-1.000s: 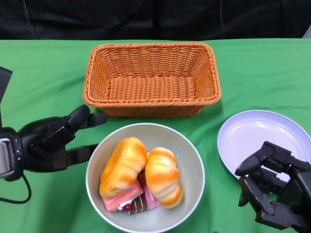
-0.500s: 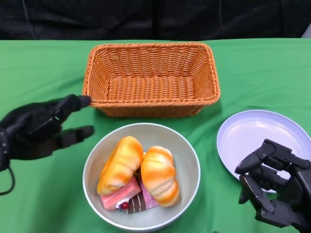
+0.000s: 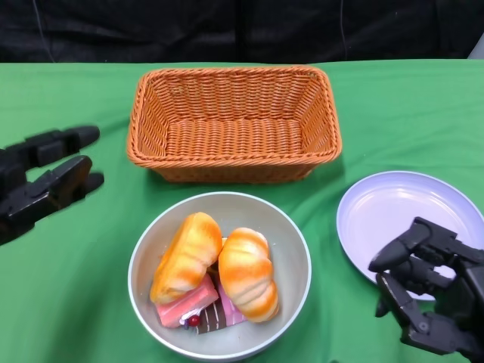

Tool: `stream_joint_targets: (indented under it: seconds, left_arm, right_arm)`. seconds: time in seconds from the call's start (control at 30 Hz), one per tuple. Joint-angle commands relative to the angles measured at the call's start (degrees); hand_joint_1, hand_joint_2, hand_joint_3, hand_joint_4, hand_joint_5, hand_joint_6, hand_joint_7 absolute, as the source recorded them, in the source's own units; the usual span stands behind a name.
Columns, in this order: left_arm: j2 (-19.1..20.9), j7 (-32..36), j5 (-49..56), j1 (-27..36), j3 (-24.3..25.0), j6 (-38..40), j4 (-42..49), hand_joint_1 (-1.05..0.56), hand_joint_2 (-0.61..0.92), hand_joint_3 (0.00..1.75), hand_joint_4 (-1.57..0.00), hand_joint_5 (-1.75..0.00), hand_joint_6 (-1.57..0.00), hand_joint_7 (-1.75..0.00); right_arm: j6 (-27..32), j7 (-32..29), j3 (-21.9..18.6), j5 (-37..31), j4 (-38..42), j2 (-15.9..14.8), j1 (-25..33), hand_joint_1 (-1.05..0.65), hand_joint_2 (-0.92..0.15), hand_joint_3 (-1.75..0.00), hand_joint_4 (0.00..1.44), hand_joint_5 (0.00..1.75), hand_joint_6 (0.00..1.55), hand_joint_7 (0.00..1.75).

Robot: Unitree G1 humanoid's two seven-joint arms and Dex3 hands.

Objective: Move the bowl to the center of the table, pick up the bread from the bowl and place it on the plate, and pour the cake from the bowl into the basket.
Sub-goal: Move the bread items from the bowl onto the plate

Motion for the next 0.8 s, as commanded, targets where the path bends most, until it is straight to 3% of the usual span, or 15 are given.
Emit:
stream_joint_targets:
  seconds: [0.03, 0.1, 0.13, 0.2, 0.3, 0.4, 0.53, 0.63, 0.73, 0.8]
  left_arm:
    - [-5.9, 3.0, 1.6, 4.4, 2.4, -15.4, 1.1, -0.14, 0.92, 0.25, -0.71, -0.32, -0.74, -0.25]
    - [-8.4, 3.7, 2.2, 4.7, 2.6, -22.6, 3.9, -0.09, 0.92, 0.26, -0.77, -0.34, -0.82, -0.27]
    - [-9.5, 3.1, 2.5, 4.2, 2.7, -27.3, 6.9, -0.02, 0.92, 0.39, -0.78, -0.68, -0.91, -0.4]
    - [-10.5, 2.1, 3.3, 3.1, 2.5, -34.8, 11.9, 0.03, 0.92, 0.5, -0.69, -1.15, -0.88, -0.74]
    - [-9.8, 1.2, 5.6, 1.3, 1.6, -43.6, 19.2, 0.03, 0.92, 0.53, -0.67, -1.36, -0.83, -0.93]
    - [-9.3, 1.0, 7.0, -0.2, 1.0, -48.7, 24.6, 0.04, 0.92, 0.52, -0.68, -1.45, -0.81, -0.99]
    - [-9.3, 2.2, 8.0, -1.3, 1.0, -51.3, 28.4, 0.03, 0.92, 0.5, -0.69, -1.49, -0.81, -1.03]
    - [-9.8, 2.6, 7.7, -2.5, 1.4, -52.9, 31.8, 0.02, 0.89, 0.52, -0.7, -1.52, -0.8, -1.09]
    - [-10.0, 4.0, 8.3, -2.7, 1.2, -54.3, 32.6, 0.02, 0.78, 0.73, -0.68, -1.56, -0.77, -1.2]
    - [-10.0, 4.6, 8.5, -2.8, 1.1, -54.6, 32.7, 0.02, 0.76, 0.77, -0.67, -1.57, -0.76, -1.22]
  right_arm:
    - [-2.9, 0.8, -1.4, -0.6, -0.1, -1.5, 0.6, -0.23, -0.64, -0.84, 0.7, 1.59, 0.68, 1.33]
    - [-3.5, 1.4, -1.9, -0.2, -0.2, -2.0, 0.7, -0.22, -0.65, -0.83, 0.7, 1.57, 0.68, 1.3]
    - [-3.8, 1.8, -2.2, 0.0, -0.5, -2.4, 0.6, -0.21, -0.65, -0.82, 0.7, 1.51, 0.69, 1.22]
    - [-3.9, 2.3, -2.7, 0.2, -0.9, -3.0, 0.5, -0.2, -0.64, -0.83, 0.71, 1.44, 0.71, 1.08]
    - [-2.2, 3.1, -2.8, 0.7, -2.5, -3.8, 0.1, -0.19, -0.62, -0.85, 0.68, 1.38, 0.7, 0.99]
    - [0.0, 3.7, -2.6, 0.5, -4.0, -4.9, -0.5, -0.18, -0.62, -0.81, 0.66, 1.29, 0.7, 0.87]
    - [2.5, 4.5, -2.1, -1.0, -5.6, -7.0, -1.6, -0.25, -0.85, -0.32, 0.61, 1.15, 0.72, 0.63]
    - [4.2, 5.1, -1.0, -4.3, -7.2, -9.3, -5.0, -0.32, -0.9, -0.19, 0.56, 1.02, 0.68, 0.53]
    - [7.1, 4.7, 0.2, -8.5, -9.4, -11.0, -7.5, -0.39, -0.92, -0.13, 0.57, 0.79, 0.67, 0.37]
    - [8.4, 4.6, 0.6, -10.0, -10.2, -11.4, -8.2, -0.41, -0.92, -0.12, 0.57, 0.73, 0.67, 0.32]
